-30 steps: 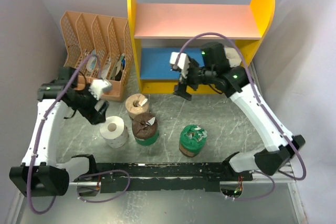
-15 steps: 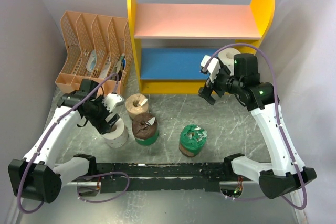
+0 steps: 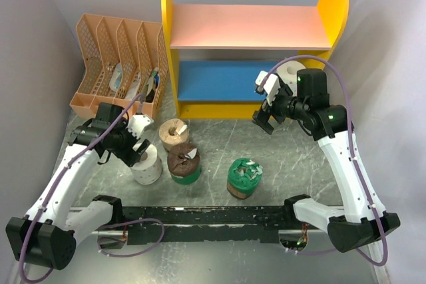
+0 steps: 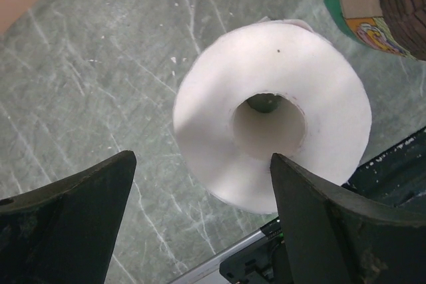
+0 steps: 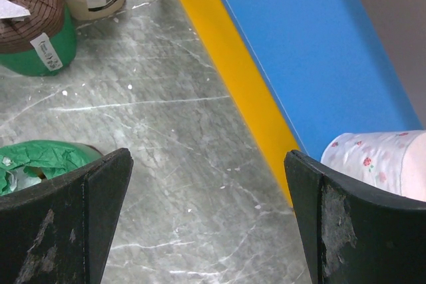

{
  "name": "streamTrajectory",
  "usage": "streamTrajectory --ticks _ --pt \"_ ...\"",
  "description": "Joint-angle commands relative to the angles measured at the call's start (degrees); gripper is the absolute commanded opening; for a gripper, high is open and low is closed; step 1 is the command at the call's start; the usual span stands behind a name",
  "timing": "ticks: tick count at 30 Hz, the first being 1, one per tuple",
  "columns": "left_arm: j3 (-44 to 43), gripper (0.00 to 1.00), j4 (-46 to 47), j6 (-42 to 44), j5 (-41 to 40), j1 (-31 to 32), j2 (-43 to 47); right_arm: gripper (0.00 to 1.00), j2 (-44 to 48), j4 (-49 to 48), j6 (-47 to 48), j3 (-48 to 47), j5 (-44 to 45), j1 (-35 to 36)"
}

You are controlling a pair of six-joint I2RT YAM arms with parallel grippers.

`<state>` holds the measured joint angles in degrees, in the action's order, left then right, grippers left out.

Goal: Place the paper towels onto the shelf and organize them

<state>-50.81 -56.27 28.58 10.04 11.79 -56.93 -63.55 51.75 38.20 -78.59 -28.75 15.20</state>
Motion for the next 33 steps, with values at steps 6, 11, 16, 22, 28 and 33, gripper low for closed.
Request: streamTrajectory --ticks 6,11,16,22,28,33 --pt "-3.9 0.96 1.3 -3.3 -4.5 0.2 -1.9 1.00 -1.4 1.1 0.6 -0.3 -1.3 -0.4" --pt "-8.2 0.98 -1.9 -4.6 -0.9 0.2 -3.4 1.00 -1.9 2.2 1.0 -0.5 -0.9 -0.4" --pt "-8.2 0.97 -1.8 -5.0 0.3 0.2 -3.1 1.00 -1.7 2.0 1.2 0.2 -0.3 -0.4" --pt "-8.1 0.96 -2.9 -4.6 -0.4 0.2 -4.4 1.00 -2.1 2.1 1.4 0.1 -0.1 -0.4" --pt "-6.2 0.93 -3.2 -3.4 -1.0 0.2 -5.8 1.00 -2.2 1.5 1.4 0.4 -0.2 -0.5" --pt "-6.2 0.90 -4.1 -2.4 0.1 0.2 -7.2 1.00 -2.4 1.3 1.4 0.4 -0.1 -0.4"
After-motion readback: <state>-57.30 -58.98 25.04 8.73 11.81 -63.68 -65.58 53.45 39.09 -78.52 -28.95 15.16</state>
